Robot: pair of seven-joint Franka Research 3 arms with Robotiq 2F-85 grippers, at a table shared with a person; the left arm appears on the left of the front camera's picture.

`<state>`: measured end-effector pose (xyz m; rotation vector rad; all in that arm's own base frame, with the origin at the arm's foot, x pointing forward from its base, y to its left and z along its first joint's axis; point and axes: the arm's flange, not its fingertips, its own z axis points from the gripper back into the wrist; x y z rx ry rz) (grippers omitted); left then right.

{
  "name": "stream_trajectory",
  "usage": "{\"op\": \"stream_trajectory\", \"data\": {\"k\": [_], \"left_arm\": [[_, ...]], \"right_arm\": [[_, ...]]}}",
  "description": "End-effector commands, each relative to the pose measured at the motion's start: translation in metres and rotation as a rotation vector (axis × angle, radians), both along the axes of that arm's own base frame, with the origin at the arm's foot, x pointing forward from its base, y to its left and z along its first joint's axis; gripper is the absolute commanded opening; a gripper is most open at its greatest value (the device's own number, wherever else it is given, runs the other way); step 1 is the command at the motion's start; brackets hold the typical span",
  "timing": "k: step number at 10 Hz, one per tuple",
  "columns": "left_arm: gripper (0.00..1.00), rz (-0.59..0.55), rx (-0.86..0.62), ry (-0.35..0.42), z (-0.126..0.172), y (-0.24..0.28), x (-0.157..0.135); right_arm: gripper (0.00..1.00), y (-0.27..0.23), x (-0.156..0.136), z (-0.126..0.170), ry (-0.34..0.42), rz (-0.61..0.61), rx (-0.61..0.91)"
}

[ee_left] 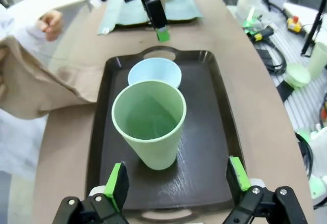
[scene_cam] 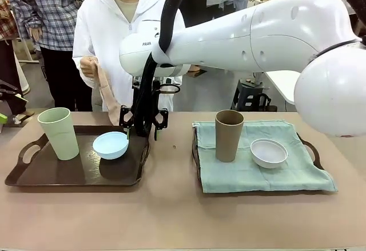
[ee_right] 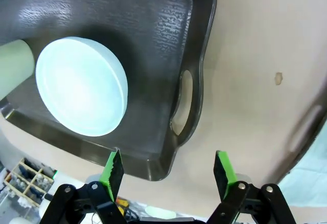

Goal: Set up a tray with a mat and arrange the tableware.
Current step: Pick up the Picnic Bowl and Reusable plastic cup from the Handle tray in front of the human's position and hold them in the air.

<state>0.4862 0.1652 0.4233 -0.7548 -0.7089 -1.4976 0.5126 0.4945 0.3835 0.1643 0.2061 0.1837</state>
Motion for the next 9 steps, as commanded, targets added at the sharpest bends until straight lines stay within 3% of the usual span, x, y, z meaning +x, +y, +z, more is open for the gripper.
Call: {"op": "stream_trajectory", "data": {"k": [1, 2, 3, 9], "left_arm": [[1.0, -0.003, -0.016, 0.013, -0.007, -0.004, 0.0], [1.0, 0.0, 0.0, 0.0, 0.0, 0.0, 0.0], [1.0, -0.004, 0.019, 0.015, -0.013, -0.009, 0.007], [1.0, 0.038, 0.0, 0.038, -0.043, -0.01, 0.015]], "right_arm": [[0.92, 0.0, 0.0, -0.001, 0.001, 0.0, -0.001], [0.92, 0.015, -0.004, -0.006, -0.038, 0.003, -0.048], [0.92, 0.023, -0.002, -0.01, -0.095, -0.02, -0.082], [0.92, 0.045, 0.003, -0.003, -0.156, -0.006, -0.082]]}}
